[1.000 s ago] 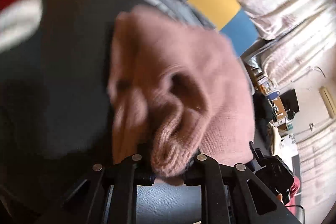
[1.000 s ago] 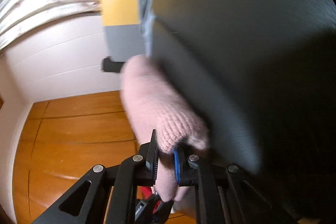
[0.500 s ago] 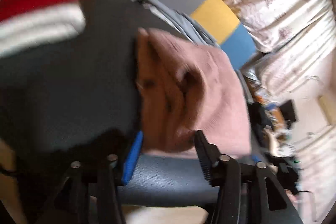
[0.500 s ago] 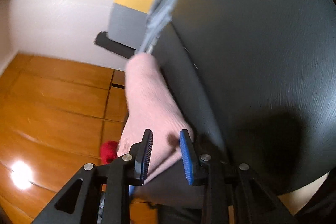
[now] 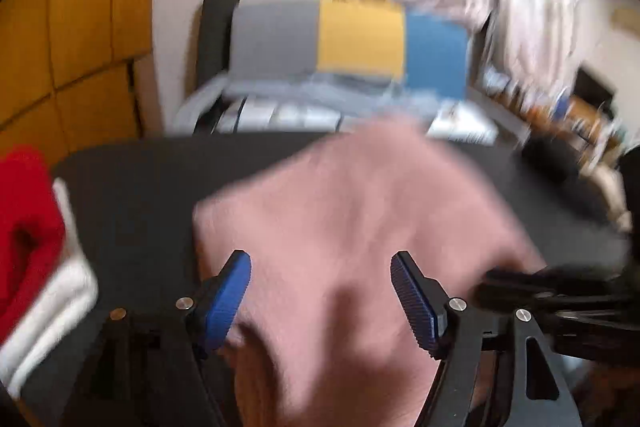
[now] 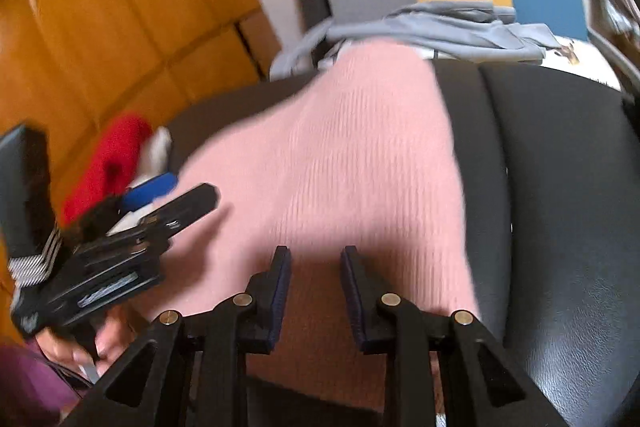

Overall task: Fold clothes
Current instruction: 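Press the folded pink sweater flat with both tools, then grip the folded sweater edges with both tools and lift it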

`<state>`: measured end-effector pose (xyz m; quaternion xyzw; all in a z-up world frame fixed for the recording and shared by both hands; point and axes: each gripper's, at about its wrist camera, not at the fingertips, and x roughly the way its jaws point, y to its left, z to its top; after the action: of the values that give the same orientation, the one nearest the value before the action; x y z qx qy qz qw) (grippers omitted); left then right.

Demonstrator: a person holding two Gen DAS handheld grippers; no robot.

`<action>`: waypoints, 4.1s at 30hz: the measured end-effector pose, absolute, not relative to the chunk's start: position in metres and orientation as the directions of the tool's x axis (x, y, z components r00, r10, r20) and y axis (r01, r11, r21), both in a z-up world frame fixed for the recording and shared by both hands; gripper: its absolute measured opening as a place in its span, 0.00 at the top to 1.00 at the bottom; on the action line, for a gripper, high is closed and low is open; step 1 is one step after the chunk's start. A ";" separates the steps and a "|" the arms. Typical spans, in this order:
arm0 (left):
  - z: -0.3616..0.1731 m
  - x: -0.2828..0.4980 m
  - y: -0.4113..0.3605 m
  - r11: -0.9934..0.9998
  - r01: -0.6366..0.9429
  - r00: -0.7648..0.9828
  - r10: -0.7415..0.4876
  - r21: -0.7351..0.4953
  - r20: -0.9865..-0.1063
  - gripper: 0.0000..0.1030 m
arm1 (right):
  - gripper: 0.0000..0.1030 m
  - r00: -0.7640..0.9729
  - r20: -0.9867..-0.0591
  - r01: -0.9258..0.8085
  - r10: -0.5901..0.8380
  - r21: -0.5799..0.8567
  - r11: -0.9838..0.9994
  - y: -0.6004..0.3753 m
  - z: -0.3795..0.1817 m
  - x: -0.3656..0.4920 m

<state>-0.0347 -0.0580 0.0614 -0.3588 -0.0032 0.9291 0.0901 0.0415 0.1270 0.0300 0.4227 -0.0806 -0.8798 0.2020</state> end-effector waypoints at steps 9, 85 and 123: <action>0.036 -0.015 -0.104 -0.984 -0.058 -0.704 0.160 -0.168 -0.692 0.23 | 0.81 -0.531 -0.716 0.350 -0.454 0.303 -0.886 0.129 0.012 0.040; 0.015 -0.082 -0.200 -0.944 0.074 -0.492 0.247 -0.322 -0.835 0.00 | 0.38 -0.485 -0.653 0.284 -0.582 0.512 -0.811 0.201 0.035 -0.007; -0.012 -0.120 -0.204 -0.770 0.030 -0.170 0.624 -0.637 -0.763 0.00 | 0.19 -0.217 -0.529 0.022 -0.821 0.838 -0.546 0.216 -0.046 -0.119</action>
<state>-0.1203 -0.2035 -0.0121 -0.6098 -0.2680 0.7165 0.2073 -0.1185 0.2157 -0.0464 0.5458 -0.3657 -0.6892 0.3057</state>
